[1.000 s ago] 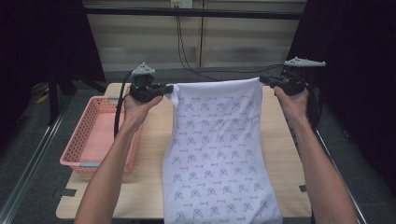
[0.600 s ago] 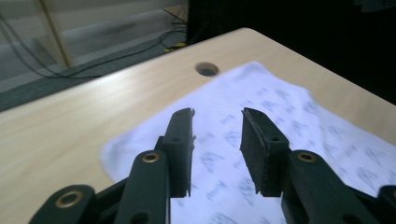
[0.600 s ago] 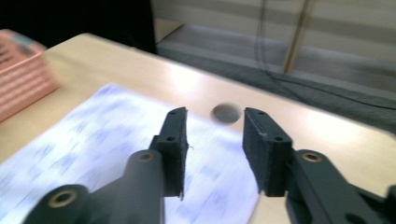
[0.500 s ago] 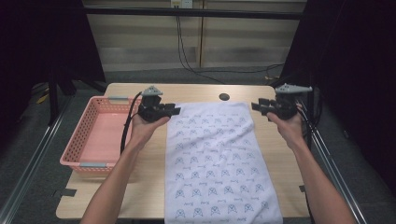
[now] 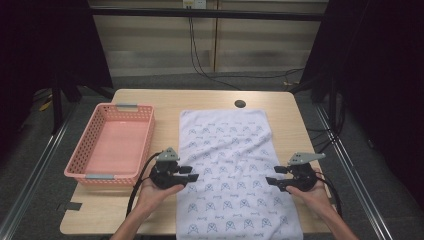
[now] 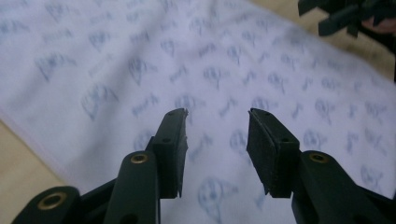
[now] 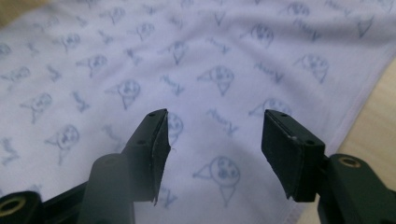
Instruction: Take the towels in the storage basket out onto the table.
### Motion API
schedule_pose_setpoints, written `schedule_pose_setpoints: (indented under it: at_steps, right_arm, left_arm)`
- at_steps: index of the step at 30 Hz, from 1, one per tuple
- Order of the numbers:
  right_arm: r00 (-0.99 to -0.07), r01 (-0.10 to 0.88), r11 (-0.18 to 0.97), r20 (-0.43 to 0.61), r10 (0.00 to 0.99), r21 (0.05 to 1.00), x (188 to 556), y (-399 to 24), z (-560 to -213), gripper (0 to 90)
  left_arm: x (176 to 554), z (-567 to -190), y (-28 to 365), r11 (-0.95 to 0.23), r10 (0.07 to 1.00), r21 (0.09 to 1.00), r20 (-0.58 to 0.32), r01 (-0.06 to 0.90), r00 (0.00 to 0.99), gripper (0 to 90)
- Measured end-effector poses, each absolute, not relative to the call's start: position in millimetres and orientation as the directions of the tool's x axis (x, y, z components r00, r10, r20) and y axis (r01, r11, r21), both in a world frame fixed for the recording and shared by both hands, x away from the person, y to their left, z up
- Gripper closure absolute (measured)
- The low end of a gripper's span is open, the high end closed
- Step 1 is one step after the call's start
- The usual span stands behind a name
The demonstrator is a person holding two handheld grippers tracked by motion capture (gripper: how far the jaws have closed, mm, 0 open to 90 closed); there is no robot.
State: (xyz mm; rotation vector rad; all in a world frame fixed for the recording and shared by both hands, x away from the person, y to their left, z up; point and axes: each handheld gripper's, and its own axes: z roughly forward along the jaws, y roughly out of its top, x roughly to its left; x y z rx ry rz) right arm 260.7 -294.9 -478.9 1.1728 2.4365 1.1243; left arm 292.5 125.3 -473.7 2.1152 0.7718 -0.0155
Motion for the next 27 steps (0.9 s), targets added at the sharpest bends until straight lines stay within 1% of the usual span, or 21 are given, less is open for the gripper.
schedule_pose_setpoints:
  at_steps: [2,4,6,8,9,11,14,15,16,17,20,22,24,25,27]
  right_arm:
    - [-0.674,0.585,0.419,0.129,0.727,0.694,261,-292,-487,44.4]
    - [-0.681,0.58,0.45,0.101,0.725,0.679,263,-288,-493,47.8]
    - [-0.68,0.577,0.462,0.084,0.728,0.673,267,-286,-496,47.9]
    - [-0.68,0.569,0.464,0.071,0.73,0.679,269,-283,-498,48.6]
    - [-0.678,0.569,0.465,0.068,0.732,0.678,269,-282,-498,50.1]
    - [-0.679,0.562,0.492,0.031,0.733,0.664,265,-281,-497,56.2]
    - [-0.677,0.569,0.49,0.036,0.736,0.661,256,-281,-496,70.8]
    - [-0.673,0.575,0.49,0.038,0.739,0.656,251,-282,-495,74.1]
    - [-0.679,0.572,0.49,0.045,0.733,0.657,247,-283,-495,76.1]
    - [-0.681,0.577,0.498,0.044,0.731,0.647,243,-284,-494,78.1]
    - [-0.686,0.592,0.499,0.072,0.724,0.632,228,-287,-492,83.8]
    - [-0.687,0.605,0.499,0.09,0.721,0.62,220,-289,-490,84.4]
    - [-0.689,0.62,0.497,0.117,0.715,0.607,213,-288,-489,84.8]
    - [-0.702,0.617,0.511,0.126,0.7,0.599,209,-287,-488,84.9]
    - [-0.719,0.604,0.526,0.125,0.684,0.598,202,-284,-488,85.1]
  left_arm:
    - [284,-481,126,-0.475,0.5,0.716,-0.259,0.511,0.827,57.4]
    - [281,-484,125,-0.501,0.49,0.708,-0.242,0.498,0.837,57.4]
    - [284,-488,124,-0.502,0.504,0.708,-0.228,0.497,0.833,57.4]
    - [289,-492,122,-0.497,0.516,0.704,-0.231,0.508,0.825,57.1]
    - [291,-494,121,-0.499,0.52,0.7,-0.229,0.51,0.823,56.1]
    - [295,-497,120,-0.519,0.521,0.684,-0.223,0.513,0.824,52.3]
    - [294,-498,119,-0.515,0.521,0.691,-0.218,0.508,0.825,53.0]
    - [293,-498,119,-0.526,0.503,0.695,-0.21,0.49,0.839,54.4]
    - [290,-498,117,-0.554,0.466,0.697,-0.195,0.456,0.863,59.0]
    - [287,-498,115,-0.574,0.464,0.698,-0.155,0.429,0.872,60.2]
    - [281,-497,113,-0.59,0.45,0.682,-0.168,0.433,0.877,75.7]
    - [277,-496,113,-0.594,0.449,0.676,-0.171,0.436,0.877,84.8]
    - [269,-496,115,-0.588,0.446,0.671,-0.197,0.452,0.873,86.8]
    - [266,-495,116,-0.599,0.437,0.665,-0.194,0.446,0.878,87.2]
    - [256,-495,120,-0.596,0.441,0.659,-0.211,0.46,0.873,87.7]
